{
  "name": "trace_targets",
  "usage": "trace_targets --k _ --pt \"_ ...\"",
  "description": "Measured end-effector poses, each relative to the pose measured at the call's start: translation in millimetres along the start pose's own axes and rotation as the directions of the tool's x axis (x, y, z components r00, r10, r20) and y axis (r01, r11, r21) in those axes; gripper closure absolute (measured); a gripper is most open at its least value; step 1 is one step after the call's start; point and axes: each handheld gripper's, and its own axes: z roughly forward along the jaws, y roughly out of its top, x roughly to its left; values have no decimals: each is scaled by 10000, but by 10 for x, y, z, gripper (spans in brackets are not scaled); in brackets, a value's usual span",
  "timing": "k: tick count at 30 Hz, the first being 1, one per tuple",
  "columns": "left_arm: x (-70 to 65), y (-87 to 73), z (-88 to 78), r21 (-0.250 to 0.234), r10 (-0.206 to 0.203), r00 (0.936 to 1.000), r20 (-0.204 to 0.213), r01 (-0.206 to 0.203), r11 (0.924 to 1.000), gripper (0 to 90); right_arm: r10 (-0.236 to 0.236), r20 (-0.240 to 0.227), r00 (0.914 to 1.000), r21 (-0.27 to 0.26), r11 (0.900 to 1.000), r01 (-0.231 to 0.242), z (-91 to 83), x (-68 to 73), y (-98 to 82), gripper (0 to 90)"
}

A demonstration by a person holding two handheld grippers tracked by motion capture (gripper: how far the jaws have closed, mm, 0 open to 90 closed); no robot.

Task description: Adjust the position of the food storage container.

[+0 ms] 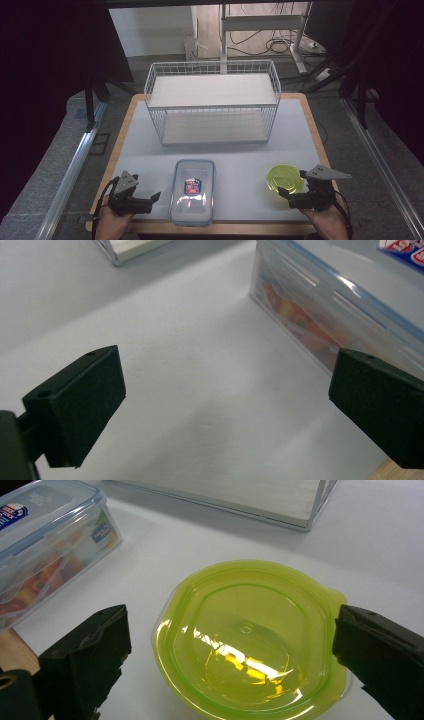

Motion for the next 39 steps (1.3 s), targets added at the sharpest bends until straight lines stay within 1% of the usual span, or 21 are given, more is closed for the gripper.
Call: trace_targets --k 4,7,11,14,16,17,18,19,20,21,22,23,26,28,30,31,32,33,34,38,39 --pt "-19 15 -18 -234 64 9997 215 -58 9997 12 88 27 10000 -79 9999 -88 -9 -1 2 40" --pt "-31 22 -27 -335 88 9998 197 -81 9994 22 108 64 9999 -112 9999 -108 -16 12 11 57" --pt "-58 33 -55 -520 281 9996 76 -277 9983 60 158 136 9998 -92 9998 -157 -13 21 16 83" --pt "-75 36 -66 -557 393 9990 200 -382 9977 120 90 204 9998 -95 9999 -88 -20 40 27 115" --pt "-85 35 -65 -474 461 9977 499 -437 9979 190 -35 233 9997 -126 9999 38 -29 58 37 135" --pt "-93 35 -61 -380 478 9955 816 -448 9983 231 -64 223 9997 -121 9999 66 -34 66 42 147" --pt "-99 36 -58 -324 486 9940 982 -456 9984 285 -138 198 9997 -115 9998 140 -40 79 47 164" --pt "-99 36 -58 -324 486 9940 982 -456 9984 321 -174 197 9997 -117 9998 177 -42 86 51 171" --pt "-123 38 -48 -142 589 9888 1370 -575 9982 399 -223 196 9996 -113 9997 225 -49 101 57 187" --pt "-144 37 -47 -83 724 9849 1574 -720 9974 441 -260 201 9995 -116 9996 263 -51 106 59 198" --pt "-157 38 -44 6 795 9809 1776 -809 9967 511 -309 184 9994 -144 9994 312 -59 119 65 211" --pt "-167 37 -42 71 865 9787 1860 -894 9960 563 -311 181 9994 -188 9993 314 -68 130 71 223" --pt "-215 20 -49 112 1243 9651 2306 -1303 9914 745 -422 163 9990 -274 9987 427 -97 173 94 265" --pt "-243 17 -42 164 1339 9562 2603 -1431 9896 840 -532 122 9985 -321 9980 536 -114 215 109 285" --pt "-284 9 -33 220 1357 9478 2886 -1483 9887 892 -718 3 9974 -253 9971 717 -118 259 125 290" --pt "-308 5 -27 316 1363 9445 2989 -1526 9878 900 -792 -57 9968 -256 9965 790 -116 281 130 296" --pt "-333 -1 -24 417 1472 9419 3019 -1673 9850 900 -834 -177 9964 -249 9962 829 -112 303 133 300" --pt "-357 -8 -23 528 1578 9430 2931 -1807 9821 900 -885 -273 9957 -236 9958 879 -105 325 136 302" --pt "-374 -17 -22 595 1618 9422 2935 -1869 9806 900 -934 -348 9950 -237 9954 926 -98 349 139 304" --pt "-426 -71 -27 787 1471 9369 3171 -1805 9804 900 -1317 -557 9897 -181 9912 1308 -75 445 147 322" --pt "-426 -71 -27 787 1471 9369 3171 -1805 9804 900 -1317 -557 9897 -181 9912 1308 -75 445 147 322"
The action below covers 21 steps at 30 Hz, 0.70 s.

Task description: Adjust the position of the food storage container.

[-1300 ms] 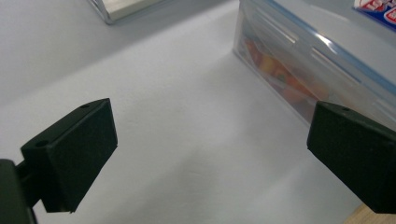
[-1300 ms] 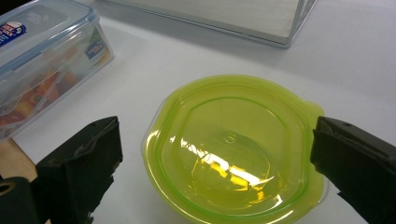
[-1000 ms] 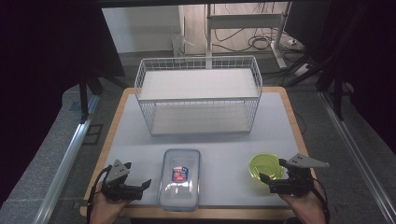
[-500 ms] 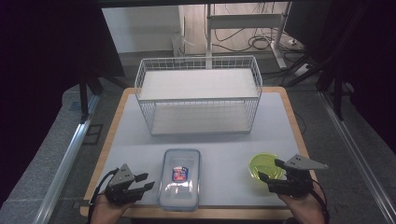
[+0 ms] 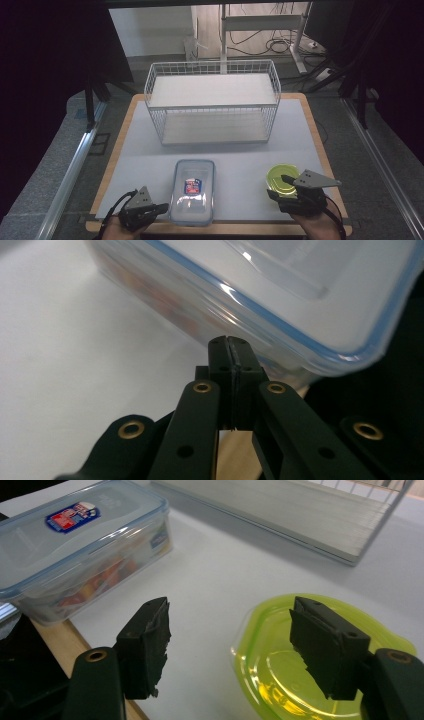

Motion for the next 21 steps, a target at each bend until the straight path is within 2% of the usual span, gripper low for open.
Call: trace_targets --k 3,9,16,21 --pt "-62 -4 30 -5 -115 9998 169 116 9999 900 -207 -271 9994 54 9998 208 28 88 6 351" --pt "-153 97 137 -26 1 9988 490 1 10000 900 -452 -682 9966 295 9984 473 83 229 -4 387" --pt "-240 242 280 -99 204 9976 667 -197 9998 900 -409 -1289 9908 655 9966 496 165 357 -60 452" --pt "-309 343 389 -151 438 9958 808 -427 9990 900 -232 -1704 9851 1135 9926 430 256 444 -138 541"
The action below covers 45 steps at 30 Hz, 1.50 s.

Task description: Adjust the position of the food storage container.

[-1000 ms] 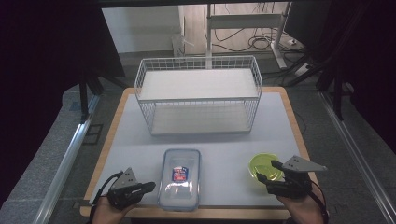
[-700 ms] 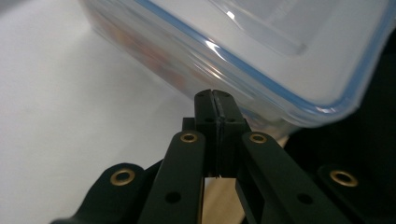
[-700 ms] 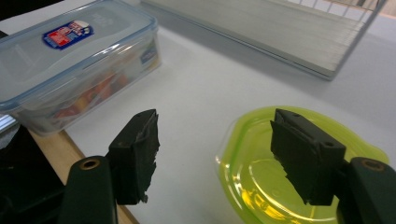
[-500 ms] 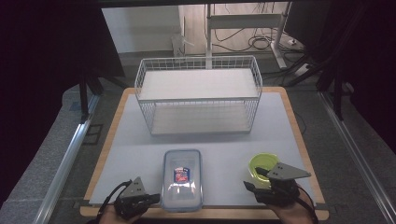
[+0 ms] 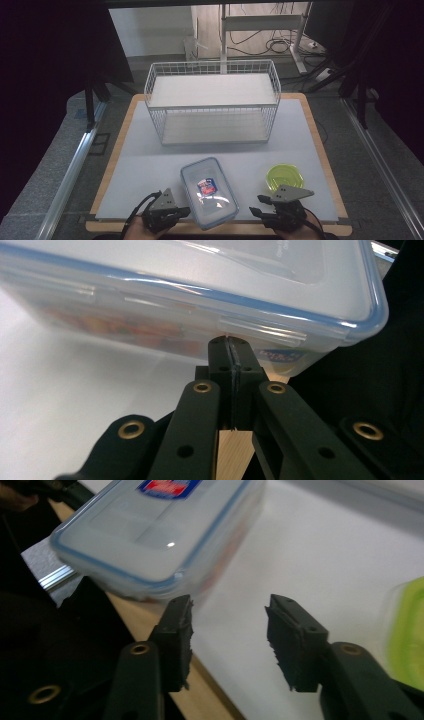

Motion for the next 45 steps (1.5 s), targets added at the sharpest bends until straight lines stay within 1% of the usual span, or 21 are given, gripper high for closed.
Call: trace_targets --k 2,5,6,9,12,15,17,22,24,25,26,27,28,30,33,36,37,39,40,42,45 --pt "-15 38 44 -34 28 10000 46 -28 10000 900 -48 -109 9999 144 9999 49 39 29 -21 587" --pt "-18 75 84 -51 63 10000 63 -63 10000 900 -198 -187 9996 443 9988 206 96 67 -45 690" --pt "-18 113 125 -91 93 9999 67 -92 9999 900 -193 -229 9996 537 9983 205 110 70 -51 736" --pt "-10 172 188 -115 106 9999 111 -105 9999 900 -36 -469 9989 633 9980 66 136 57 -68 796" --pt "-2 236 257 -74 199 9997 156 -198 9998 900 -16 -459 9989 837 9965 54 172 53 -87 823" --pt "-16 297 322 -117 303 9994 176 -301 9995 900 137 -561 9983 745 9972 -95 202 35 -93 835" --pt "-33 332 360 -126 413 9989 207 -410 9991 900 150 -418 9990 741 9972 -119 216 25 -97 837" --pt "-56 383 395 -97 634 9976 282 -632 9980 900 539 94 9985 642 9965 -544 224 -61 -105 842" --pt "8 379 311 -64 623 9980 -134 -624 9980 899 627 228 9978 618 9960 -640 228 -86 -107 844" --pt "78 366 251 -55 499 9976 -483 -502 9987 899 684 264 9973 597 9958 -699 231 -98 -108 846" --pt "133 355 213 -72 379 9968 -705 -385 9992 900 696 318 9971 593 9957 -713 236 -110 -107 848" --pt "240 332 152 -125 100 9945 -1041 -113 9999 899 712 355 9968 579 9956 -732 239 -114 -105 849" --pt "337 317 111 -160 -125 9916 -1285 105 9998 899 762 405 9963 536 9955 -783 245 -118 -101 852" --pt "527 299 60 -226 -560 9826 -1769 528 9983 900 779 531 9955 502 9955 -806 257 -125 -91 856" --pt "778 318 67 -367 -1011 9695 -2234 953 9948 899 842 679 9941 416 9953 -872 281 -138 -64 863" --pt "976 373 136 -562 -1311 9674 -2165 1217 9910 899 859 825 9929 384 9953 -893 314 -153 -30 868" --pt "1020 395 171 -631 -1390 9701 -1991 1288 9897 899 853 857 9927 395 9953 -889 327 -162 -17 870" --pt "1066 428 235 -699 -1494 9730 -1758 1391 9878 894 964 957 9907 387 9942 -1004 355 -170 7 873" --pt "1086 436 278 -615 -1490 9744 -1686 1405 9882 893 967 1014 9901 386 9941 -1010 375 -174 19 874" --pt "1102 423 309 -589 -1602 9740 -1601 1526 9865 898 993 1211 9877 463 9933 -1056 408 -182 43 879" --pt "1098 400 299 -461 -1554 9752 -1577 1500 9876 900 1192 1355 9836 437 9911 -1261 445 -209 75 889"
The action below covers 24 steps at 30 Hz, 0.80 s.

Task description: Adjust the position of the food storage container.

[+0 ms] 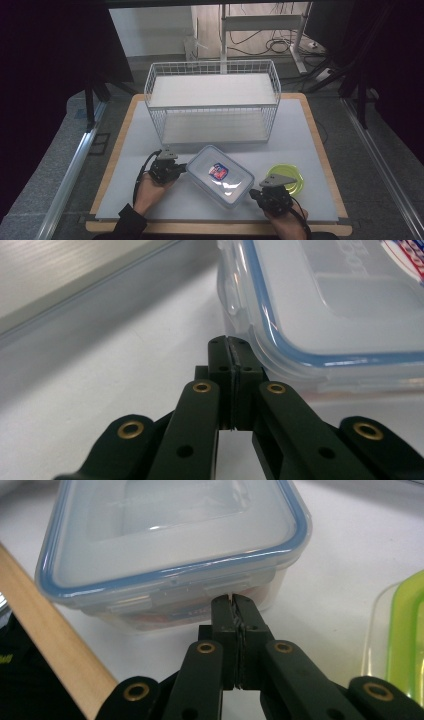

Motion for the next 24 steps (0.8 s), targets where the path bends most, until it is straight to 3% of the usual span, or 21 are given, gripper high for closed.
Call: trace_targets --k 6,10,14,15,16,24 --pt "-24 -47 -69 85 -83 9999 -104 84 9999 900 204 80 9998 65 9998 -204 66 -28 73 895" --pt "-67 -155 -179 68 -388 9992 -73 389 9992 900 136 48 9999 6 9999 -136 128 -39 122 895" --pt "-127 -244 -276 135 -343 9992 191 340 9993 900 205 -371 9991 31 9998 -204 117 -63 118 882" --pt "-148 -238 -294 91 -219 9997 84 218 9997 899 -109 -544 9985 96 9999 114 67 -53 94 868" --pt "-148 -238 -294 91 -219 9997 84 218 9997 897 -109 -544 9985 96 9999 114 67 -53 94 868" --pt "-148 -244 -308 61 -205 9998 74 204 9998 886 -513 217 9984 623 9968 499 -236 -152 -175 894"
